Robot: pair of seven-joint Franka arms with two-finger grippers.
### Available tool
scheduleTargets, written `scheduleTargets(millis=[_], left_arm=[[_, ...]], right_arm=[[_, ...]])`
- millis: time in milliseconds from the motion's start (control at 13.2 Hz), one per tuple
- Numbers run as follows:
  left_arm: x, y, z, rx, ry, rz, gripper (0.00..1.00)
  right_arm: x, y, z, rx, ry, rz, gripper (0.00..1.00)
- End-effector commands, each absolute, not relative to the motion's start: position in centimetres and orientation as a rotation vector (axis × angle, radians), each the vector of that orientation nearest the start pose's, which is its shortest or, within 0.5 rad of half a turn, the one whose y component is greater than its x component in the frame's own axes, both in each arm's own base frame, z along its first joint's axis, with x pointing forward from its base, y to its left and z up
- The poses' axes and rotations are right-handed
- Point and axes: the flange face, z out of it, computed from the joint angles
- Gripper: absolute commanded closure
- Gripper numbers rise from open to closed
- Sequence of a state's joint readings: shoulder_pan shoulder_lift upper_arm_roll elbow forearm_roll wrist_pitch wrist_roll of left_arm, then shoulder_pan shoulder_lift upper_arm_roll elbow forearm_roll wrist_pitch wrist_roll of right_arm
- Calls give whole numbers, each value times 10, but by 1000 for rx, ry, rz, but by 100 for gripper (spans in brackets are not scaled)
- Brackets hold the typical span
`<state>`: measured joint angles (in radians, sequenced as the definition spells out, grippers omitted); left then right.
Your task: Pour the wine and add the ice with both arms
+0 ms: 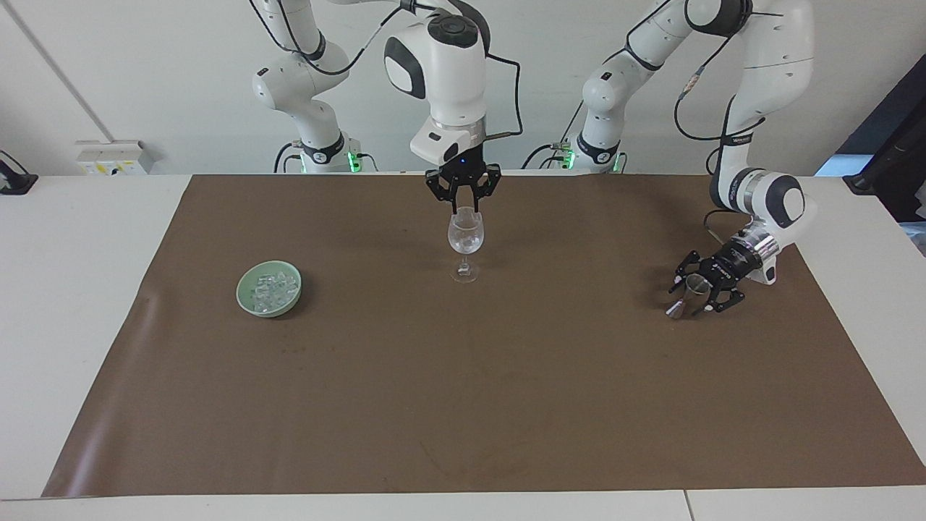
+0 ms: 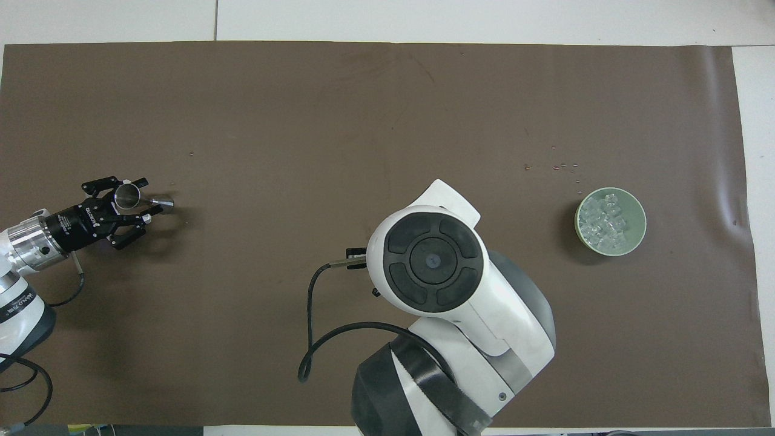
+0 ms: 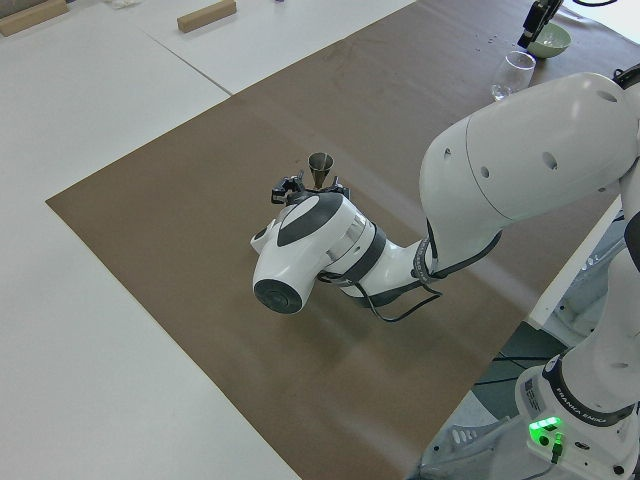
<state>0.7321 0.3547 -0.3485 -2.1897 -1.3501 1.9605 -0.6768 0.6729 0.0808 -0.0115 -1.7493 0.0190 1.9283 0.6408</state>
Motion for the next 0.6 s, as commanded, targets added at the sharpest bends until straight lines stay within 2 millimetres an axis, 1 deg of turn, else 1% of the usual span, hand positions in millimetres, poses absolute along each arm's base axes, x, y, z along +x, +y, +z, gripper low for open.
scheduleTargets(millis=[0, 76, 151, 302, 453, 529], left_arm=[[506, 145, 254, 1180, 1649, -735, 0], [507, 147, 258, 1255, 1651, -725, 0], [508, 151, 262, 1337, 1649, -711, 0], [518, 158, 273, 1546, 1634, -677, 0], [525, 164, 284, 1734, 1628, -614, 0], [534, 157, 293, 1885, 1606, -559, 0]], right_arm=[[505, 320, 554, -3057, 104, -138, 53], [516, 292, 562, -3057, 149, -145, 43], [522, 266, 568, -3068, 152, -132, 33], [536, 209, 576, -3085, 185, -106, 0], [544, 154, 584, -3101, 193, -91, 0], [545, 133, 589, -3106, 202, -87, 0]])
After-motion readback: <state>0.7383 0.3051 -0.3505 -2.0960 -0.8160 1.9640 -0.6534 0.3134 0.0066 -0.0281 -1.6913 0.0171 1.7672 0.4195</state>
